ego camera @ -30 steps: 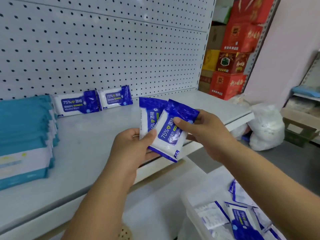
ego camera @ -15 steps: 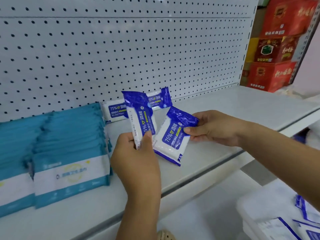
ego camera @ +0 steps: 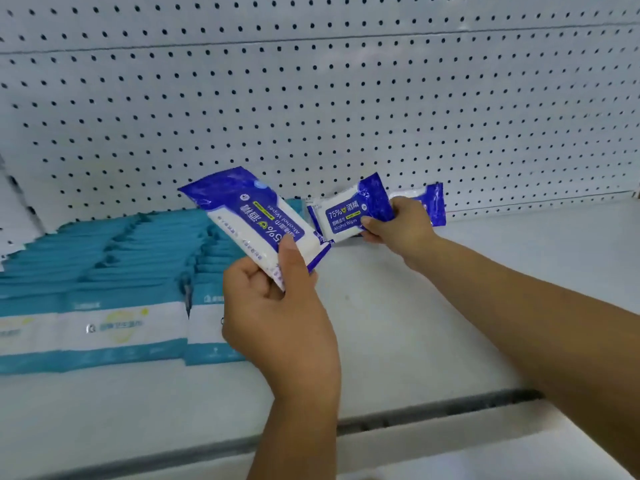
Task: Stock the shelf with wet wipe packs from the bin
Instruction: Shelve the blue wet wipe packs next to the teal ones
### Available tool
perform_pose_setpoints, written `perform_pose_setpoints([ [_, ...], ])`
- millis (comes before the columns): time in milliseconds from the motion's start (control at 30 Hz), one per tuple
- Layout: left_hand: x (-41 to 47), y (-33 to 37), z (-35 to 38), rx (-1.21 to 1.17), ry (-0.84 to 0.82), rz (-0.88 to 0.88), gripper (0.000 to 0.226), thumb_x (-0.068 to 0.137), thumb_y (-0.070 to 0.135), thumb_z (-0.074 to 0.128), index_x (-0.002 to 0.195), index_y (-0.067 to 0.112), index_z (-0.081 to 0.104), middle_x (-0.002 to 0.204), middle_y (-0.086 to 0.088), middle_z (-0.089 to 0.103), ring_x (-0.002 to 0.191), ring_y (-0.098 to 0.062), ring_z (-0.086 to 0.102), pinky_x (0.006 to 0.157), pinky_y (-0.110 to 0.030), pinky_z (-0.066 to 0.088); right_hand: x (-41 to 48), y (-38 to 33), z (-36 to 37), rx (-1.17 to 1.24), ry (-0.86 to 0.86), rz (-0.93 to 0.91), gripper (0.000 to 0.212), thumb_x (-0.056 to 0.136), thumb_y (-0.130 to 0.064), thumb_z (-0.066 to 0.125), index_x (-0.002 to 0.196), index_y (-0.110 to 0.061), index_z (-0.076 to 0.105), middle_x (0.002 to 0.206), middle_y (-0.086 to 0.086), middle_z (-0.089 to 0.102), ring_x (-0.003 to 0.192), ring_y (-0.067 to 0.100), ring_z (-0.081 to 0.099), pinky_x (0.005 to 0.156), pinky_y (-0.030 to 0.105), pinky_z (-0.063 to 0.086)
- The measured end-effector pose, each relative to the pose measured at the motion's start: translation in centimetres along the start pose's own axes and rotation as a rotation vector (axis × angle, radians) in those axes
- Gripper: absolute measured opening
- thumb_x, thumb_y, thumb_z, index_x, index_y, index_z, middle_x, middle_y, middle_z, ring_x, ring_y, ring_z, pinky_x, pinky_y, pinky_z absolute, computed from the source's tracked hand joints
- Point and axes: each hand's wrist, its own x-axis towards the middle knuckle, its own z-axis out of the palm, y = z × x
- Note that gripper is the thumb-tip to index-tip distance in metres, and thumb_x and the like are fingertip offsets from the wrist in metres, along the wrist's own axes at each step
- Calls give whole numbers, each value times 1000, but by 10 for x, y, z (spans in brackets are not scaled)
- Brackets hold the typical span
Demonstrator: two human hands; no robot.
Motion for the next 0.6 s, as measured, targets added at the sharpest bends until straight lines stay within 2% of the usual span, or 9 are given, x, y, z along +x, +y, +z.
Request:
perform_pose_setpoints([
  [67,0,1,-1,-49,62,-3,15,90,21,73,94,11,62,92,4,76,78,-9,75,66,-27,61,11,8,13,-138,70,-50,21,88,-13,76,92,-6,57,93,11,67,82,24,69,72,34,59],
  [167,0,1,1,-67,85,-7,13,89,21,72,89,16,61,92,5,77,79,-9,75,67,-27,60,14,21,20,-378,138,-147,27,85,-27,78,84,-12,56,73,-5,55,69,12,53,55,22,36],
  [233,1,-1,3,-51,79,-33,13,88,21,73,89,15,62,88,6,77,78,-9,75,65,-23,59,17,30,21,-461,115,-195,32,82,-32,80,79,-12,56,72,-3,56,66,12,51,53,25,34],
  [333,5,-3,2,-69,87,-75,15,89,19,72,92,9,62,86,3,78,74,-11,75,62,-21,59,21,32,21,-558,88,-224,44,80,-38,80,69,-14,45,69,2,52,62,16,46,52,30,31],
  [433,8,-5,1,-76,75,-104,16,90,20,72,93,7,62,86,3,78,74,-11,75,61,-20,58,22,29,17,-571,100,-187,48,80,-37,81,65,-16,40,63,-1,46,58,14,42,50,29,25],
  [600,4,-1,3,-81,25,-121,20,91,19,71,99,3,64,88,-1,78,75,-12,75,59,-16,55,23,27,17,-584,110,-179,49,83,-33,80,64,-18,37,63,-3,43,57,9,38,50,28,25],
])
